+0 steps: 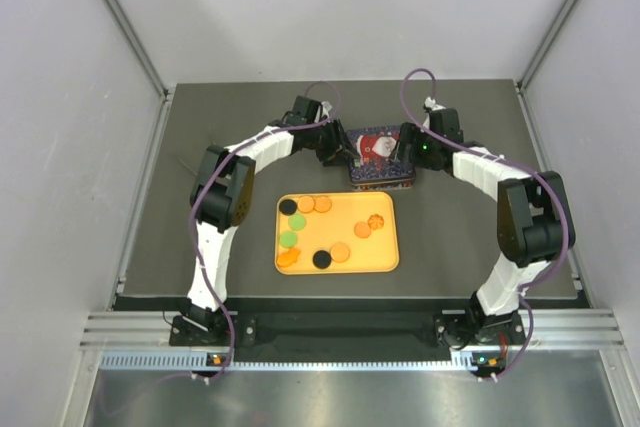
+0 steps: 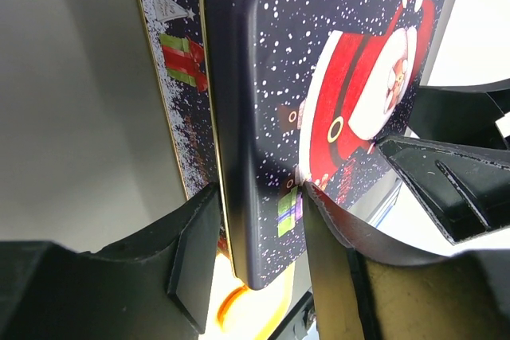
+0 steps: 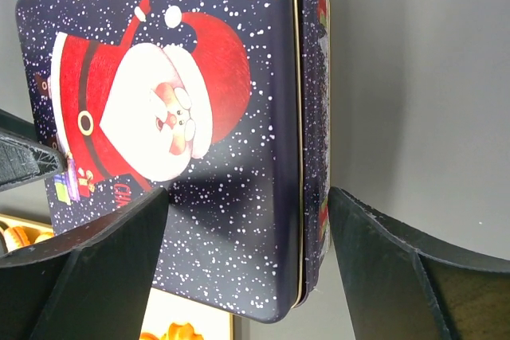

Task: Pack the cookies

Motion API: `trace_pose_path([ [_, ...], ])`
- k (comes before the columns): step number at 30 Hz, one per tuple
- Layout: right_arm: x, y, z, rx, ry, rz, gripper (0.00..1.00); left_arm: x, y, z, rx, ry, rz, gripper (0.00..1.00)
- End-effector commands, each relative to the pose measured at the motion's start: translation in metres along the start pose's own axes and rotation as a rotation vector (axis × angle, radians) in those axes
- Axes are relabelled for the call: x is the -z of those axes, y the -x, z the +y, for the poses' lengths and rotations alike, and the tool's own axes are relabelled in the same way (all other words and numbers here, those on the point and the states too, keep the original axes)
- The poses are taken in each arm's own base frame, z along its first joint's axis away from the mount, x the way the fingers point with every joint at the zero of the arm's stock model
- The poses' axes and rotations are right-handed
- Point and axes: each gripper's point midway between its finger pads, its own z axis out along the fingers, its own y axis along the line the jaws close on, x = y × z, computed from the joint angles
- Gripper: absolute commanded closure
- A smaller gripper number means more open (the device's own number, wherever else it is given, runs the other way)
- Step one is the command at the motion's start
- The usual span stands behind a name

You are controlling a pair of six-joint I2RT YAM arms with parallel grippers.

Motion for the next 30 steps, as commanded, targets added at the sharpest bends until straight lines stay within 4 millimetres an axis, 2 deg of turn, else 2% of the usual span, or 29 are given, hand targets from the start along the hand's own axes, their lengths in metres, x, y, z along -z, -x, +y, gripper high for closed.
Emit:
trace_pose_path([
  [1,0.013,0.027,0.012,0.027,0.015,-0.068,0.19,0.006,0.013,-0.024,-0.057,-0.068,-0.031,0.5],
  [12,0.008,0.023,0.022,-0.001,0.086,-0.038,0.19,0.016,0.015,-0.035,-0.033,-0.069,-0.043,0.51],
  [19,0.006,0.018,0.021,-0.008,0.09,-0.027,0.19,0.019,0.016,-0.04,-0.029,-0.065,-0.051,0.5],
  [30,0.004,0.014,0.024,-0.037,0.131,-0.017,0.2,0.018,0.015,-0.048,-0.042,-0.05,-0.041,0.5],
])
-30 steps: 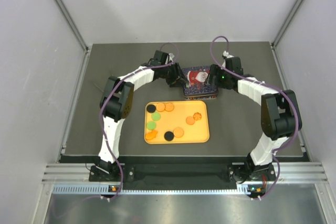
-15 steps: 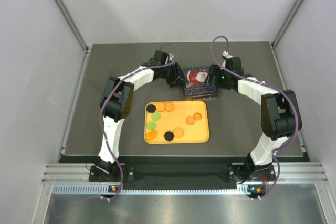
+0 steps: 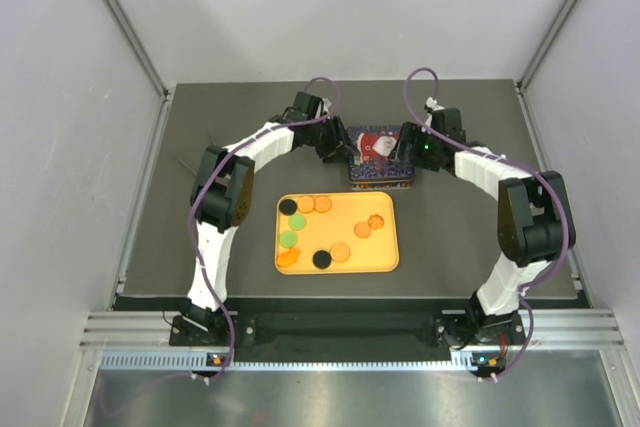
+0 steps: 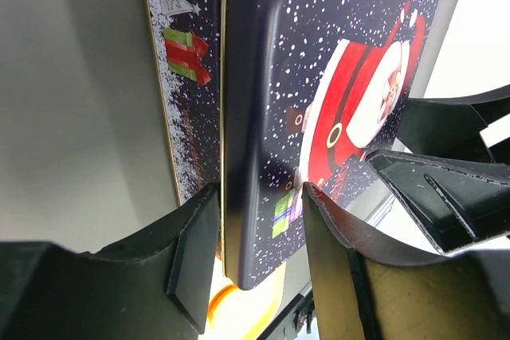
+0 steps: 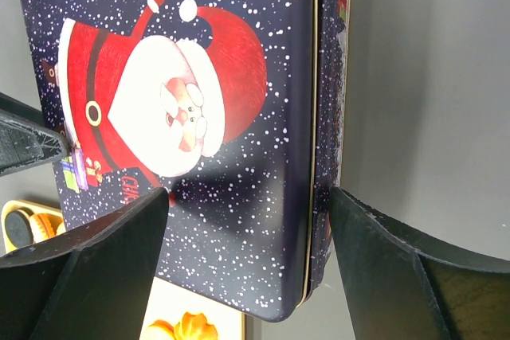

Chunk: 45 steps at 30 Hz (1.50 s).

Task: Pack the cookies

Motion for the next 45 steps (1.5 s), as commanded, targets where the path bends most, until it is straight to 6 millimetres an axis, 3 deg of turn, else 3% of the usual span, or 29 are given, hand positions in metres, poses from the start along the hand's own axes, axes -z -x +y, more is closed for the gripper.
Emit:
trace_pose_path([
  [1,0.001,0.014,0.018,-0.002,0.078,-0.033,0.2,0.014,0.008,-0.041,-0.066,-0.077,-0.029,0.5],
  [8,0.0,0.011,0.02,-0.011,0.105,-0.027,0.2,0.011,0.005,-0.043,-0.076,-0.056,-0.013,0.49],
  [22,-0.002,0.006,0.019,-0.018,0.114,-0.013,0.22,0.002,-0.004,-0.018,-0.073,0.024,0.018,0.48],
  [45,-0.004,0.002,0.01,0.007,0.073,0.002,0.14,0.021,-0.018,-0.011,-0.075,0.003,0.075,0.39],
])
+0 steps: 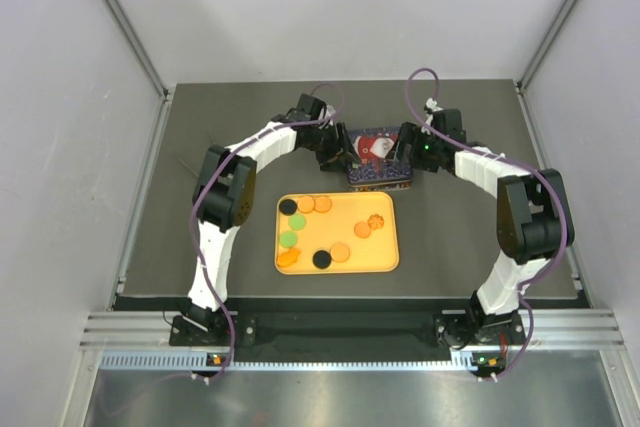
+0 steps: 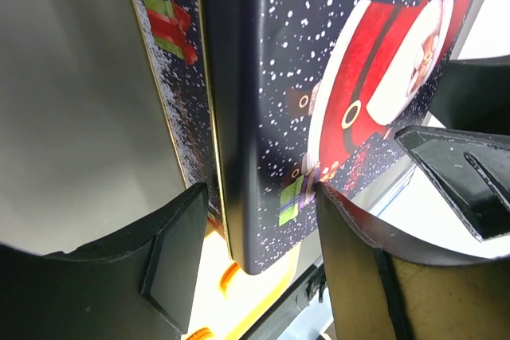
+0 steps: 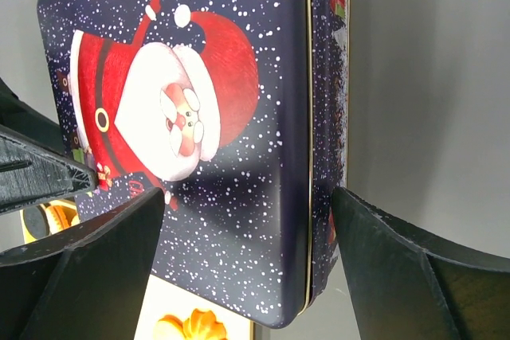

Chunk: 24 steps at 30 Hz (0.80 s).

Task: Pack the cookies

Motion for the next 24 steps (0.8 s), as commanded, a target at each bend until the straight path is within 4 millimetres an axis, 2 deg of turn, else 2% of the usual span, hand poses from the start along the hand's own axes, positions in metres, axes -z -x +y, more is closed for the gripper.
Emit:
trace_pose_path([
  [1,0.0,0.006,0.006,0.034,0.022,-0.02,0.14,0.023,0.002,-0.02,-0.054,-0.046,-0.017,0.39],
  [11,0.001,0.008,0.008,0.032,0.024,-0.026,0.12,0.035,-0.004,-0.03,-0.055,-0.084,-0.018,0.39],
  [24,0.001,0.009,0.012,0.024,0.043,-0.025,0.12,0.036,-0.002,-0.041,-0.047,-0.111,-0.019,0.39],
])
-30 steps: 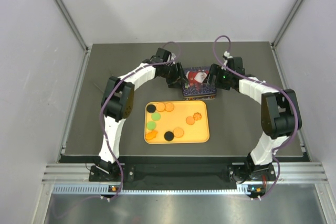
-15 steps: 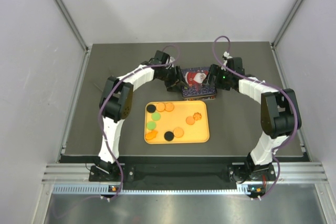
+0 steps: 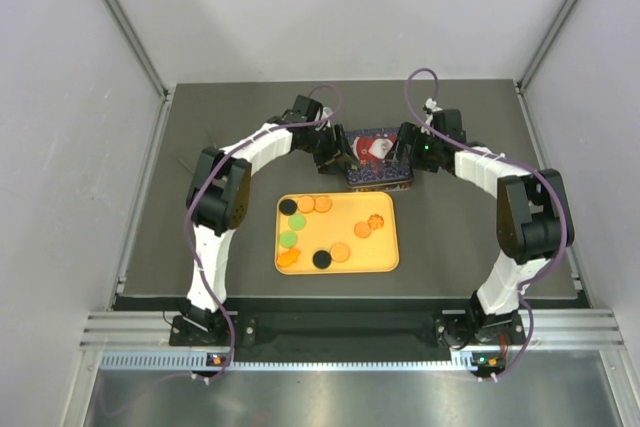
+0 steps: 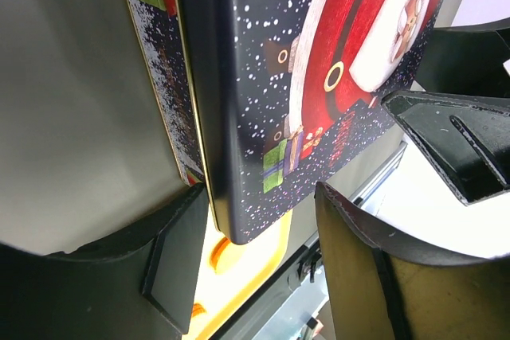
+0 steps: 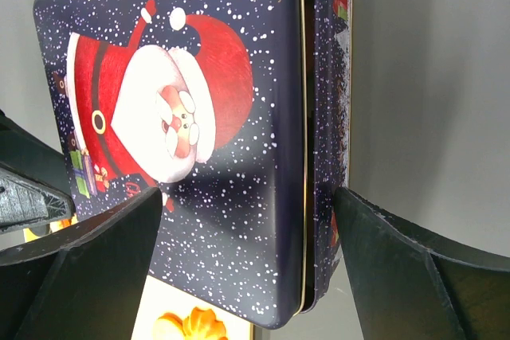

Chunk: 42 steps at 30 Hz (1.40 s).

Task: Pack the cookies

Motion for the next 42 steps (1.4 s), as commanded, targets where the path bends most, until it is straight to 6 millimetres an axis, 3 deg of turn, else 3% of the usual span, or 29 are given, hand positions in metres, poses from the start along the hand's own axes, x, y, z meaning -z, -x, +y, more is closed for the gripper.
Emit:
trace_pose_path([
  [1,0.001,0.009,0.011,0.017,0.036,-0.028,0.12,0.02,0.011,-0.036,-0.059,-0.08,-0.048,0.39],
  [24,-0.002,0.004,0.01,0.014,0.041,-0.015,0.15,0.015,0.012,-0.049,-0.056,-0.098,-0.047,0.4],
  [34,-0.003,0.001,0.008,0.022,0.033,0.0,0.15,0.007,0.009,-0.036,-0.04,-0.076,-0.036,0.41],
  [42,-0.005,0.017,-0.002,0.079,-0.081,0.018,0.15,0.0,0.011,-0.028,-0.025,-0.058,-0.038,0.41],
])
